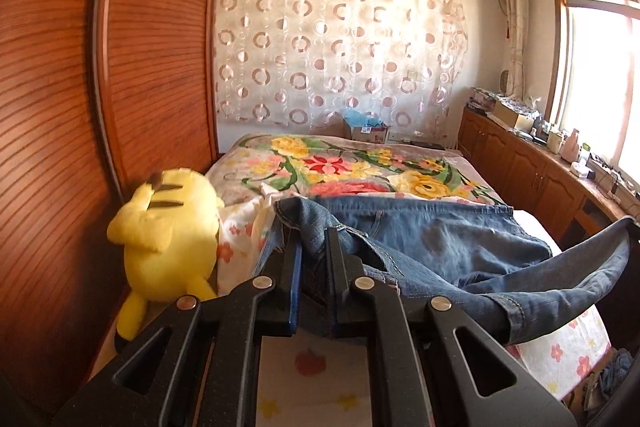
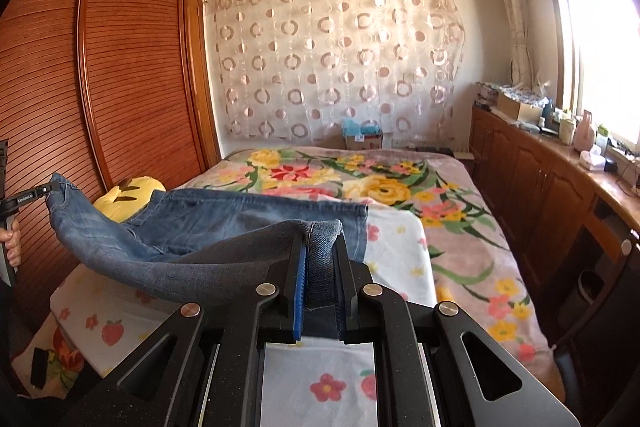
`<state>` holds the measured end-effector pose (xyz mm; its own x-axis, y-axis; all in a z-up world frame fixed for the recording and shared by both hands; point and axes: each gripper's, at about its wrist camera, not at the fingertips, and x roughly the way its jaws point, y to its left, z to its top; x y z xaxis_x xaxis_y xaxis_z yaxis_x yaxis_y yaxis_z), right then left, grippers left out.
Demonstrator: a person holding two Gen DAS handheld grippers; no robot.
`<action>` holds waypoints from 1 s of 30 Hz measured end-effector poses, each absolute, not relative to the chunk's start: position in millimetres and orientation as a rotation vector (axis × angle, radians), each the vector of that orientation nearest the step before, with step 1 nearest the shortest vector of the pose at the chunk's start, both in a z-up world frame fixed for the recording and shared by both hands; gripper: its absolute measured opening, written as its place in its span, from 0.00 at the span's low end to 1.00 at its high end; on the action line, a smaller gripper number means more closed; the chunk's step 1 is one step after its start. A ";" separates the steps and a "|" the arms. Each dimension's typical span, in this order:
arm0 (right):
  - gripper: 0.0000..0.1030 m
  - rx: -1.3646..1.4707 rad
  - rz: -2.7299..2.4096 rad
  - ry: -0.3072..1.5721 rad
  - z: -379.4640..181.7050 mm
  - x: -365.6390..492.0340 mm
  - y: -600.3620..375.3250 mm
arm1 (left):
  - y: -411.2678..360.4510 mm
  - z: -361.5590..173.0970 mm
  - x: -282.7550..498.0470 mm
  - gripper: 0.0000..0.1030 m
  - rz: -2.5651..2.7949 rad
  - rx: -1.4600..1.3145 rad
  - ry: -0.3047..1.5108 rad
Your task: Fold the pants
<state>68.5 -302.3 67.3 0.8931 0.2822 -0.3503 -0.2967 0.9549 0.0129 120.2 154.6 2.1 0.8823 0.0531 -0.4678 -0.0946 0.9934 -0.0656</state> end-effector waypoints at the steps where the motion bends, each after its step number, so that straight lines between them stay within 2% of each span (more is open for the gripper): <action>1: 0.11 -0.046 0.293 0.354 67.2 72.6 -301.6 | 152.5 4.1 126.3 0.11 0.079 -0.075 0.485; 12: 0.11 -0.057 0.258 0.413 27.6 129.9 -284.9 | 148.2 -4.8 182.0 0.10 0.086 -0.021 0.521; 24: 0.11 -0.051 0.295 0.385 70.0 171.0 -293.8 | 145.1 32.6 235.5 0.09 0.080 0.003 0.474; 30: 0.11 -0.077 0.285 0.421 57.0 217.7 -284.0 | 143.9 16.1 282.1 0.10 0.090 0.051 0.510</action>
